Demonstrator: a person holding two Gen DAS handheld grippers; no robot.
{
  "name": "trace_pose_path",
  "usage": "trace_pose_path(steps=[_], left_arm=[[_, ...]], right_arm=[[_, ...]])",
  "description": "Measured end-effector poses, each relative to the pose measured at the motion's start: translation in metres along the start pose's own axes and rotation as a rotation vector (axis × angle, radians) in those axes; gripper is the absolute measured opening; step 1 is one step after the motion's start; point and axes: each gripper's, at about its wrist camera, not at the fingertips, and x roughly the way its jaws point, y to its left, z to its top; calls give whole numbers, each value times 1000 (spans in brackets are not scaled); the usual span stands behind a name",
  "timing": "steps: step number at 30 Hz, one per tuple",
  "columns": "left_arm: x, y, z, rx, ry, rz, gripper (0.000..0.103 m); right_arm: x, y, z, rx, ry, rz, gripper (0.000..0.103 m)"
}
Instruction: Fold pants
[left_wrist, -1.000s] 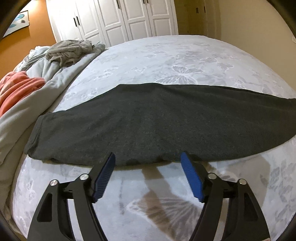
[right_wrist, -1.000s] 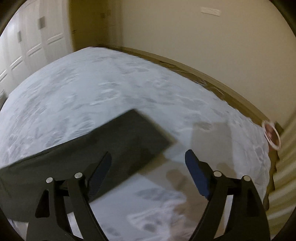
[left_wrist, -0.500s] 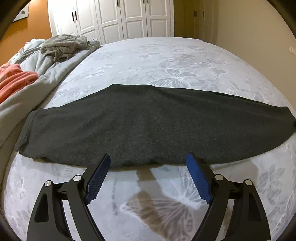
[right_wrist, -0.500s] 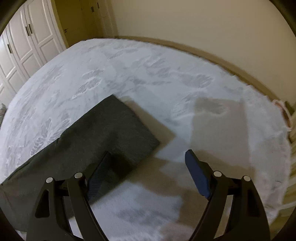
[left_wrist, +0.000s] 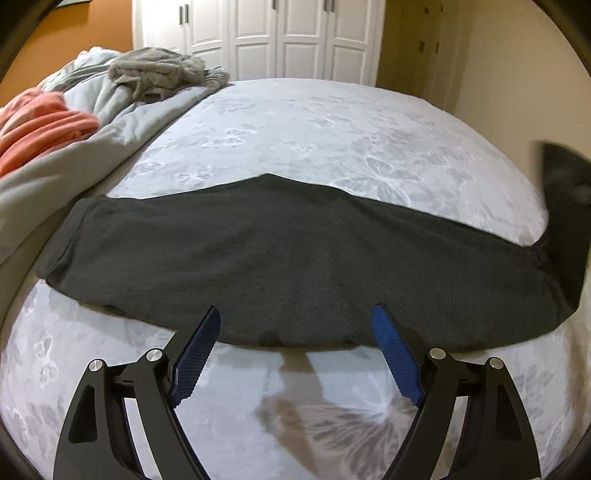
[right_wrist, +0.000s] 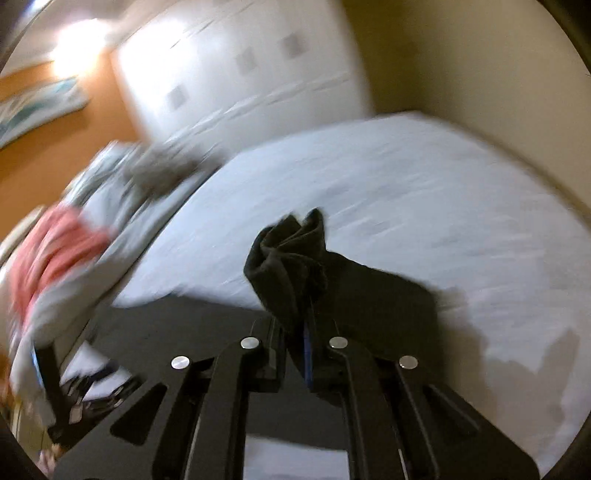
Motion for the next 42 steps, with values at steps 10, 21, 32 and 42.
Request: trace_pose_path(steps=[10,21,32,42], left_arm=[[2,19,5,-42,35,33,81],[-6,14,5,4,2,50,81],[-7,25,11,-49,5,31,81],[-1,46,9,-194,39,-128,81]], right_arm=[[36,2,-31,11,83,-109,6],[72,84,-9,-109,158,23,23],[-11,-63,-20,32,102,-335,83],[47,-113,-54,319,235,-96,81]])
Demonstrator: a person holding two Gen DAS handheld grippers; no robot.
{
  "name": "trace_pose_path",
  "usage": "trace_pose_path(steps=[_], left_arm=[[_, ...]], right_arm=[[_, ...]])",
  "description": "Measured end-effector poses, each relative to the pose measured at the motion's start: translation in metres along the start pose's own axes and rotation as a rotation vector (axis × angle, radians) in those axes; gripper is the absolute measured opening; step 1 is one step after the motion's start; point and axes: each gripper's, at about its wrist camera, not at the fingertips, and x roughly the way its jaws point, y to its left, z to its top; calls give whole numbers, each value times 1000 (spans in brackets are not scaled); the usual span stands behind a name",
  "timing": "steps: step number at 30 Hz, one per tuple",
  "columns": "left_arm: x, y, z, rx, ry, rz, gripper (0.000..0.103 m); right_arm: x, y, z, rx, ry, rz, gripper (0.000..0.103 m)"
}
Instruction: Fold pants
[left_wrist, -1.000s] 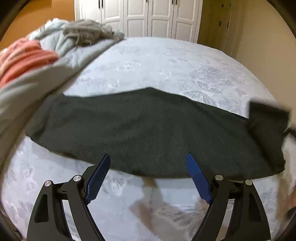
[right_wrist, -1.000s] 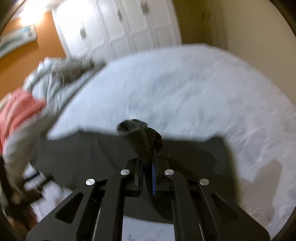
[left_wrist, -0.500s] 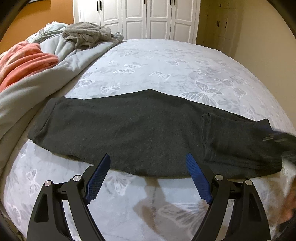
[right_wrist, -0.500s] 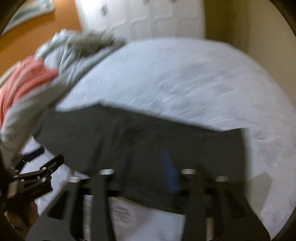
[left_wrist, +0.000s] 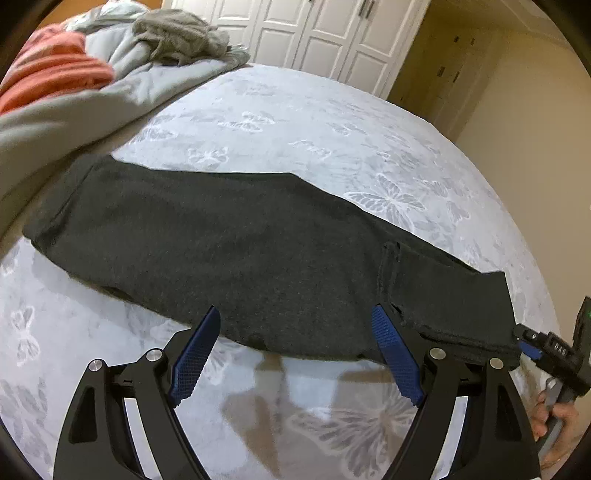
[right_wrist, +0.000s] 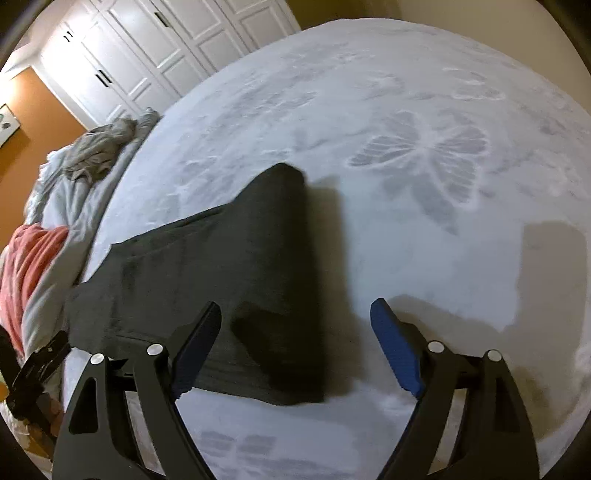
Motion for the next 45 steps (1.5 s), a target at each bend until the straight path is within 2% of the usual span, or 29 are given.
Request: trace_pose_path(steps=[2,3,4,5,9,12,14,15,16,17,18,19,20,21,22,23,24,25,26,27,30,33,34,35,36,37,41,43,45], left_arm=[[3,6,1,-25,12,-10,81],[5,7,1,-37,19,-16,81],[6,10,2,-49,26,-21,81],[7,13,2,-61,31,-20,81],[0,28,4,-94,20,5,81],[-14,45,7,-120,19,12,81],[-23,56,9,-143,14,-1,81],[-26,61,10,-152,16,-5,81],[-29,65,11,-159,17,-10,81],[-29,68,11,-164,21,5,81],[-30,72,11,-177,21,34,81],[-30,77,12,-198,17,49,81],[-30,81,12,-221,14,56,81],[-31,89,14,-262,7,46,81],[-33,93,14,-282,5,33,81],[-34,98,15,-302,4,22,81],[-34,102,15,-315,0,19,81],[-35,103,15,-320,-10,33,81],[-37,103,15,-318,-19,51,81],[-37,102,15,-311,-26,59,81],[-35,98,15,-297,-15,30,81],[-32,100,16,-304,-8,27,81],[-31,102,17,-312,-6,28,81],[-30,103,18,-322,-4,19,81],[-27,105,20,-327,-1,13,81],[-27,108,23,-336,-6,15,81],[-36,147,37,-417,-55,68,81],[-31,181,41,-526,-54,91,81],[-14,212,45,-615,-29,141,81]], right_arm=[[17,3,-4,9,51,0,82],[17,12,-8,-29,14,-45,67],[20,19,-9,-62,12,-38,18],[19,23,-11,-59,32,-6,14],[-31,33,1,-66,-79,51,12],[-67,23,8,-87,-137,37,10],[-88,4,15,-75,-184,-42,8],[-103,-17,17,-49,-195,-43,6],[-116,-38,17,-29,-210,-101,0],[-120,-49,17,-31,-226,-174,0],[-126,-71,17,-41,-242,-337,0],[-125,-84,16,-45,-230,-414,3],[-120,-107,13,-16,-176,-444,3],[-120,-116,11,25,-150,-425,3],[-124,-118,7,56,-143,-368,4],[-125,-111,5,57,-147,-306,7],[-122,-98,3,31,-139,-212,25],[-117,-87,2,9,-127,-156,61],[-107,-73,2,-24,-120,-97,73],[-96,-63,2,-60,-112,-83,76],[-53,-45,1,-144,-34,-171,76],[-21,-67,-10,-76,66,-132,76],[-18,-68,-13,-60,55,-128,68],[-21,-63,-16,-81,38,-108,52],[-22,-53,-17,-82,64,-23,14],[-27,-43,-15,-68,65,-1,14],[-36,-19,-15,-157,-6,-106,13],[-41,-20,-15,-156,-21,-101,13],[-44,-25,-16,-122,-12,-57,17]])
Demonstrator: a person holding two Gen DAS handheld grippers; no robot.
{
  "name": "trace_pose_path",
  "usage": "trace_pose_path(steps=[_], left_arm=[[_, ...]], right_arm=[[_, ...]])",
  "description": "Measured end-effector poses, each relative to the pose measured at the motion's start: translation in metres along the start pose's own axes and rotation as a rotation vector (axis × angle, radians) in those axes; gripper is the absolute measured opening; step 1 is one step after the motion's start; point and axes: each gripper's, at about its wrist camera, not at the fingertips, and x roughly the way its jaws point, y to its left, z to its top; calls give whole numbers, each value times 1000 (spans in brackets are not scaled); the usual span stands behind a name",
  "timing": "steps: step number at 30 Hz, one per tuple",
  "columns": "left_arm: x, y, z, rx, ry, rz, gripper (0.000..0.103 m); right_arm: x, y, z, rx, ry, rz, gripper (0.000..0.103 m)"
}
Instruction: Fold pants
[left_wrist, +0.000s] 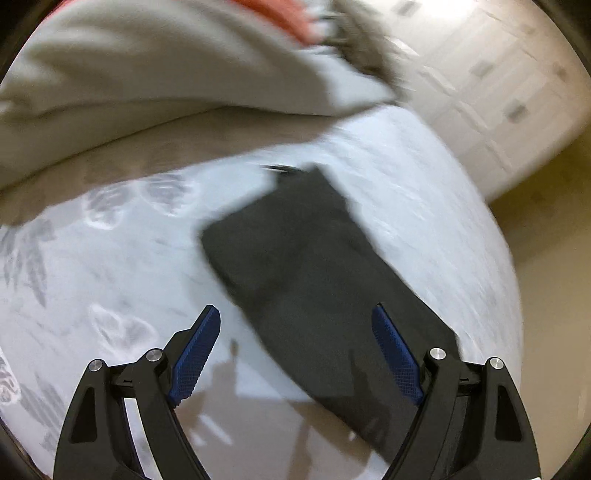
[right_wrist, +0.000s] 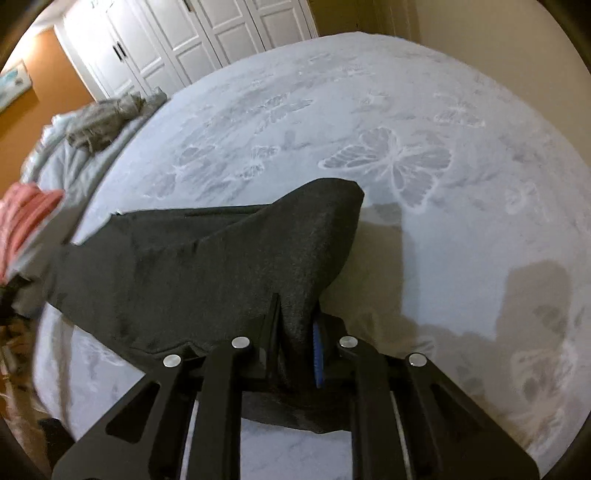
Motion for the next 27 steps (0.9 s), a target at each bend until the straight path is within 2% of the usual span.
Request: trace_pose_path(steps=[2,3,4,6,7,8,9,10,11,13,15,17,19,21,22,23,24,25,26,27], left_arm=[[26,8,8,-11,57,13,81],[38,11,9,-20,88,26,81],[45,13,9,-22,77,35,81],[43,0,10,43,13,36,82],[47,-3,12,56,16,10,81],[51,-6,15,60,10,4,79],[53,-8,16,65,1,3,59],[55,-11,19,76,14,3,20],[56,-13,20,60,54,-39,18],[37,-18,19,49,34,-60,16],[5,-31,16,94,22,-89,16],[-33,-43,11,147,39,-135,16],[-58,-45,-1,178,102,-178,17],[-58,-45,-24,248,160,-136,18],[-49,-40,-38,264,198,-111,20],[-39,-36,-50,277,229,-83,20],[-26,-31,-61,290,259,-39,20],[-12,-20,-75,273,283,36,20],[-9,-13,-85,253,282,65,21],[-13,-10,-89,242,262,57,23]], right_arm=[[7,-7,0,26,35,7,19],[11,-11,-1,37,57,8,27],[16,-9,-2,39,71,15,37],[22,-8,-3,33,80,16,38],[24,-5,-3,19,81,10,35],[24,-2,-2,9,78,13,27],[25,0,-1,7,77,14,14],[21,1,1,9,70,18,13],[16,1,4,11,54,22,13],[-6,0,12,2,16,42,12],[-33,-3,21,-11,1,80,12],[-59,-3,25,-59,-18,49,12],[-85,-12,26,-90,-45,-37,12],[-91,-39,19,-65,-23,-88,15],[-84,-55,12,-45,-5,-138,24],[-69,-74,0,-37,42,-219,27],[-59,-84,-8,-34,73,-316,26],[-58,-93,-17,-14,86,-432,29],[-71,-93,-23,13,48,-408,29],[-84,-86,-26,20,4,-368,29]])
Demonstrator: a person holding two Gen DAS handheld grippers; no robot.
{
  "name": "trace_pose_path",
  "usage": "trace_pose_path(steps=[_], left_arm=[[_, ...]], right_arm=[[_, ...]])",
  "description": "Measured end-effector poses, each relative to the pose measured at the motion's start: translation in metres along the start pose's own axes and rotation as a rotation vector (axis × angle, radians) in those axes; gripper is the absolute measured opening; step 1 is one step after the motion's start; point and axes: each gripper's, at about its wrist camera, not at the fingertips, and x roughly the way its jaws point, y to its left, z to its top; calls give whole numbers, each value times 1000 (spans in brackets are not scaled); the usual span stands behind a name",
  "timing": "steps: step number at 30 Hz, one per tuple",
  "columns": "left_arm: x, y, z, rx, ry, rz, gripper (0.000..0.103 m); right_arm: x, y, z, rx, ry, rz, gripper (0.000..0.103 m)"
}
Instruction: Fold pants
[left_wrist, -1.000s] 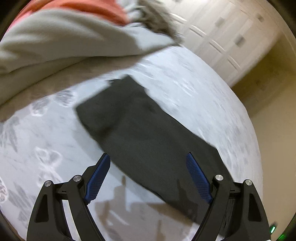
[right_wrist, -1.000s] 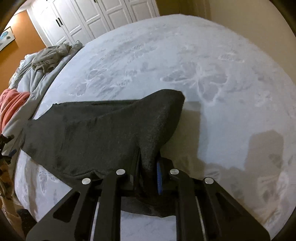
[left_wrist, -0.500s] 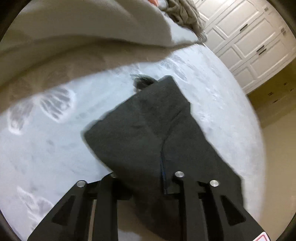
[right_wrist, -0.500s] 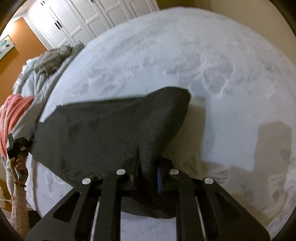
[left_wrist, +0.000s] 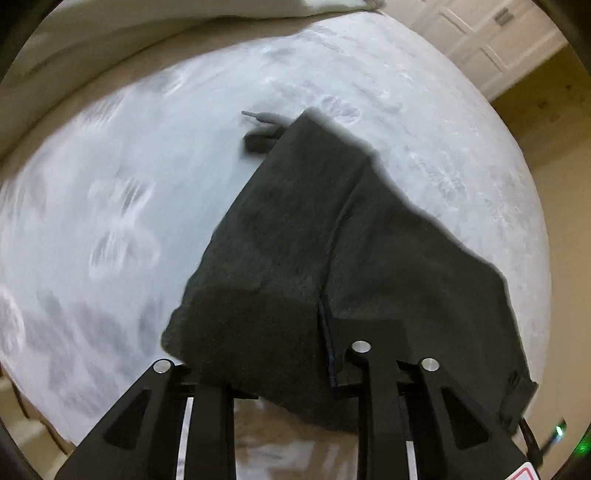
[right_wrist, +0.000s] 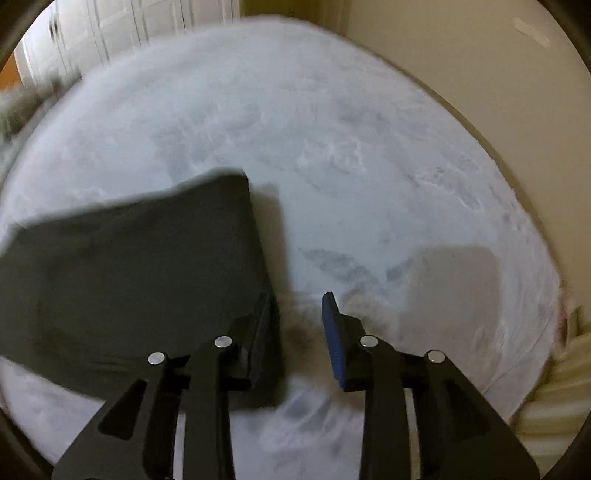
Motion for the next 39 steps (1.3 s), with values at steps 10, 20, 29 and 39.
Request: trace_pose_path(steps=[10,20,29,39], left_arm=[[-63,-93,-57,260,-399,227,44],[-21,-126,-97,492,-373,224,48],[-24,-130,-103,502,-389,177,60],[-19,-135,-100,502,-397,200,62]], right_arm=[[-22,213,-47,-398,-36,161,63],[3,202,-37,-186,-35,183,12],[19,266,-28,-347,46,293,19],[-38,183,3,-170,-113,233,26]])
